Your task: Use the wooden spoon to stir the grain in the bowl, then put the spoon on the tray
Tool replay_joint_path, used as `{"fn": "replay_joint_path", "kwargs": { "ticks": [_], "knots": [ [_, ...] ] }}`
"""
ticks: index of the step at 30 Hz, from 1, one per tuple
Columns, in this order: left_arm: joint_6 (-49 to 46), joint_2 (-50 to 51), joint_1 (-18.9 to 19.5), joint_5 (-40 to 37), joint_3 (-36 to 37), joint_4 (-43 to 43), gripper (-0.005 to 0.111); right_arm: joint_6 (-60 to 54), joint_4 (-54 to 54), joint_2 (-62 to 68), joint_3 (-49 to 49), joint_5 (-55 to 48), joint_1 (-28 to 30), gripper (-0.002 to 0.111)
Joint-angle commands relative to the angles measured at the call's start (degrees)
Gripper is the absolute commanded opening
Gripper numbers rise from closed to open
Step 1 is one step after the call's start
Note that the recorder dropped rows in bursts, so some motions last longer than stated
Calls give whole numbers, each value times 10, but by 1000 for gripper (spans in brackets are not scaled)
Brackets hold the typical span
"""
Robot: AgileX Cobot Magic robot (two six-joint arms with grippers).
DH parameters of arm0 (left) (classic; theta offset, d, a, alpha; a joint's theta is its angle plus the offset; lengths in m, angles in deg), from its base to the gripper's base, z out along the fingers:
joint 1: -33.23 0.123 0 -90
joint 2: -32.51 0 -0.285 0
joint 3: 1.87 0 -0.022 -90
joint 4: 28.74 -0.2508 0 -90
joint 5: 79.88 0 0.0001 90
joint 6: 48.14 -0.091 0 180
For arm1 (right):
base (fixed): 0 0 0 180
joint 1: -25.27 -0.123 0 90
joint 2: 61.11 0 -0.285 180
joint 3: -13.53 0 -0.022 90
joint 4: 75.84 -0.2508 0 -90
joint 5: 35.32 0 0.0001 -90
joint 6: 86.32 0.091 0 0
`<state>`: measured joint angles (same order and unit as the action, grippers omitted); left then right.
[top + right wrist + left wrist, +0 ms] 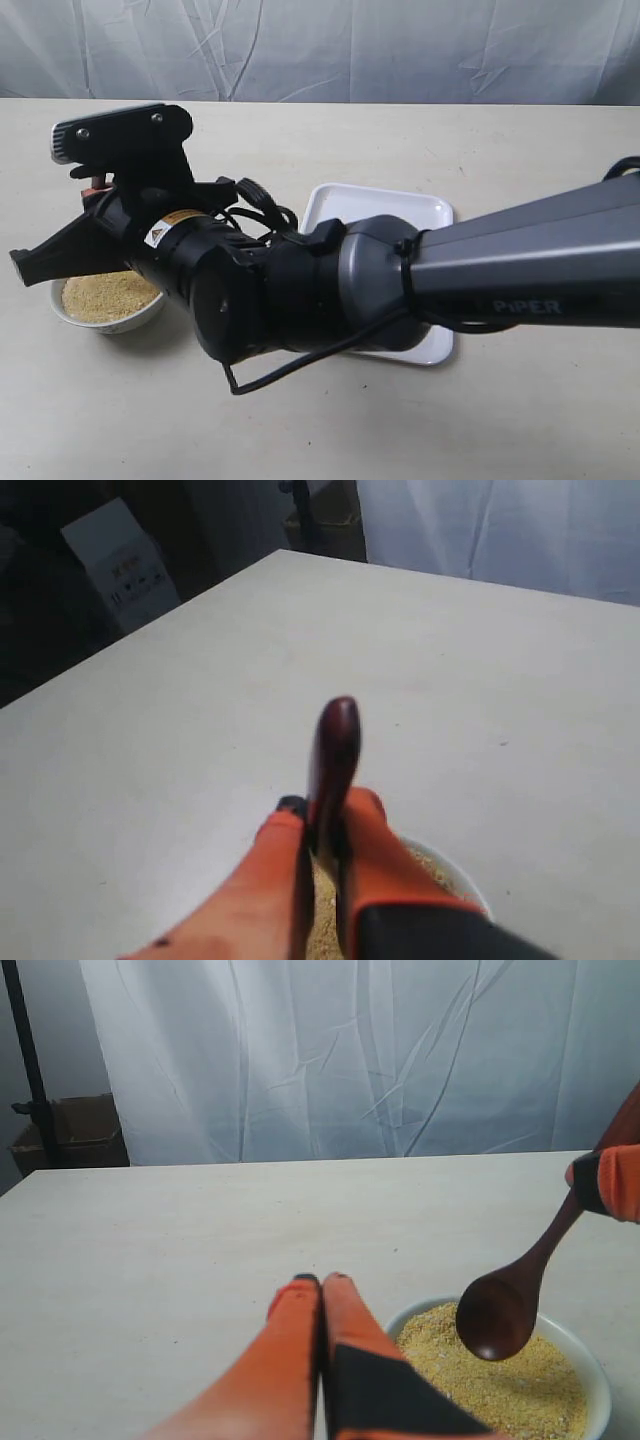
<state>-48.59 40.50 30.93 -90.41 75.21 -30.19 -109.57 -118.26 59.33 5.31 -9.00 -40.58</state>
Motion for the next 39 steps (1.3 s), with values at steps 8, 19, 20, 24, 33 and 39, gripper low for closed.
{"fn": "replay_joint_path", "kwargs": {
  "ticks": [8,19,20,24,33,39],
  "knots": [
    [0,-2,-1,3,1,-2,0,7,-5,39,0,-11,2,-1],
    [0,-2,-1,3,1,-2,0,-33,-27,12,0,26,12,-1],
    [0,-2,-1,3,1,-2,0,-42,-37,7,0,26,12,-1],
    [0,-2,-1,3,1,-2,0,-83,-62,2,0,33,14,-1],
    [0,-2,-1,3,1,-2,0,-80,-85,40,0,6,14,-1],
    [0,-2,-1,3,1,-2,0,-76,-83,43,0,-5,6,-1]
  ]
}}
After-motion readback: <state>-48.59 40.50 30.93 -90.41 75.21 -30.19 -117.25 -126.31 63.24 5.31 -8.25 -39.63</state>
